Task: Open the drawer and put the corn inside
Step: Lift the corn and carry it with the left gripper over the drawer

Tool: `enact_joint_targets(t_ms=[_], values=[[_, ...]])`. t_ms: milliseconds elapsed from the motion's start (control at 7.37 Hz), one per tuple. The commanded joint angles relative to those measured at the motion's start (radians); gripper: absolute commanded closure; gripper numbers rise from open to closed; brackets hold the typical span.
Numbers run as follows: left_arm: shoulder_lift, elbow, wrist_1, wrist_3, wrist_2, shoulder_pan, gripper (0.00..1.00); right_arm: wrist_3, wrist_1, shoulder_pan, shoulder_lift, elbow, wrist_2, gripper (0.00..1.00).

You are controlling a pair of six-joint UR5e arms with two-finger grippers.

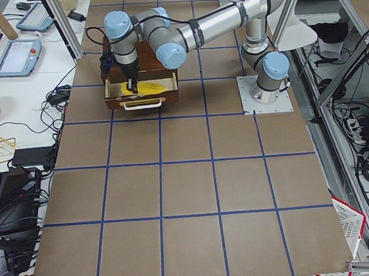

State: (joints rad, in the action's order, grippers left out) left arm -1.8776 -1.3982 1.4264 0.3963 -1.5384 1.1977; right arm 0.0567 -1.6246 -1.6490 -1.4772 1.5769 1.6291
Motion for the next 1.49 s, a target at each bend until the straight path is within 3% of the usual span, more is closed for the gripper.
enact_joint_targets(t_ms=[0,407,679,814,950,1357], values=[[-0.015,-0.002,-0.001,-0.094,0.009,0.051,1.0,0.0,0.0,0.0,0.0,0.0,0.0,0.0],[-0.044,-0.019,-0.02,-0.146,0.011,0.051,1.0,0.0,0.0,0.0,0.0,0.0,0.002,0.0],[-0.063,-0.028,-0.036,-0.166,0.011,0.056,0.77,0.0,0.0,0.0,0.0,0.0,0.002,0.0],[-0.064,-0.035,-0.037,-0.18,0.011,0.059,0.5,0.0,0.0,0.0,0.0,0.0,0.002,0.0],[-0.061,-0.047,-0.038,-0.182,0.011,0.059,0.03,0.0,0.0,0.0,0.0,0.0,0.002,0.0],[-0.038,-0.038,-0.037,-0.178,0.012,0.06,0.0,0.0,-0.001,0.0,0.0,0.0,0.003,0.0]])
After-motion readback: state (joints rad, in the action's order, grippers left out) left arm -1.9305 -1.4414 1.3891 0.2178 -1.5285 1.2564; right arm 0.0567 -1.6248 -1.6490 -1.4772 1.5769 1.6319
